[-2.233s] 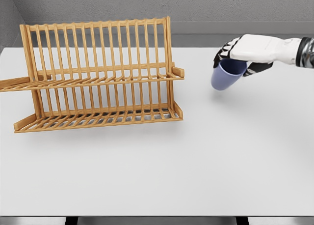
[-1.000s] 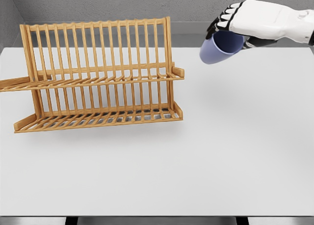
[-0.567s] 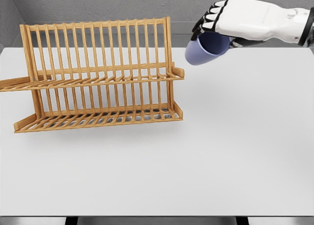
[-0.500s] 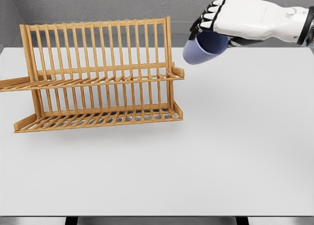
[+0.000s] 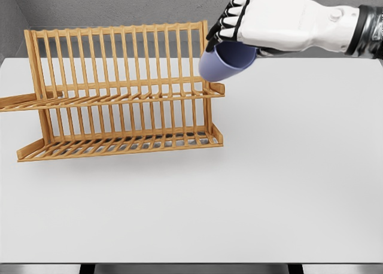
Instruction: Right arm put cup on second shelf
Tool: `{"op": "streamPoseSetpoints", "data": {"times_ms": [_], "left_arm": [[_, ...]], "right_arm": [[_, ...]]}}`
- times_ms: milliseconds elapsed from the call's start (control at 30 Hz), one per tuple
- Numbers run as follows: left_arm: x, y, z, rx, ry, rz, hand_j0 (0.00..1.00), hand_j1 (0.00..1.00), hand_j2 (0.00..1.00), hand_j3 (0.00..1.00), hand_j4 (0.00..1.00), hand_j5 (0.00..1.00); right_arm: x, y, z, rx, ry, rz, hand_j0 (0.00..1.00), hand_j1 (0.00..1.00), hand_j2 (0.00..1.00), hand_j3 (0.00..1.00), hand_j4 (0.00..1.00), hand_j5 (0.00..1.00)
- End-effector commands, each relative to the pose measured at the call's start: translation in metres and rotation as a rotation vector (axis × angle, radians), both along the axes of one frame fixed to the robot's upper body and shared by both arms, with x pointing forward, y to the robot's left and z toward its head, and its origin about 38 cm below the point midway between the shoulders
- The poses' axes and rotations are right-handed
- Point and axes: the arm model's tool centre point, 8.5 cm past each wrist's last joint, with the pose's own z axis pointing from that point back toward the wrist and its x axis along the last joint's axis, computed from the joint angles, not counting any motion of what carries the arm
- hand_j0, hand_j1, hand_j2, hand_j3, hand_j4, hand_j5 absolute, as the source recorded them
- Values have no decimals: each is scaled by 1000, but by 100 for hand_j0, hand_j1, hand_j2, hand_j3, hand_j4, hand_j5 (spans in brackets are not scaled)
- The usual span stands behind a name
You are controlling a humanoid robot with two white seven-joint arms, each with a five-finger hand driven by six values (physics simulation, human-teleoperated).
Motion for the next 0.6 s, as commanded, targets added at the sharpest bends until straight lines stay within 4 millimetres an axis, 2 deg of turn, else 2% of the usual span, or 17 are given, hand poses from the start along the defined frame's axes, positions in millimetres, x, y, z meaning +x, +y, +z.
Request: {"op": "streamPoseSetpoints", "data": {"times_ms": [0,133,267,567], "left_arm": [[0,0,0,0,0,0,100,100,100,100,100,100],[0,0,0,0,0,0,100,100,100,100,100,100],[0,0,0,0,0,0,100,100,100,100,100,100],[0,0,0,0,0,0,100,100,100,100,100,100]], "right_arm": [[-5,7,0,2,-3,24,68,68,68,68,68,68],[-10,18,-2,1,-4,59,68,68,68,68,68,68],[-11,33,-16,-29,24,90,68,68,68,68,68,68],[3,33,-28,-42,64,-26,68,68,68,68,68,68]]}}
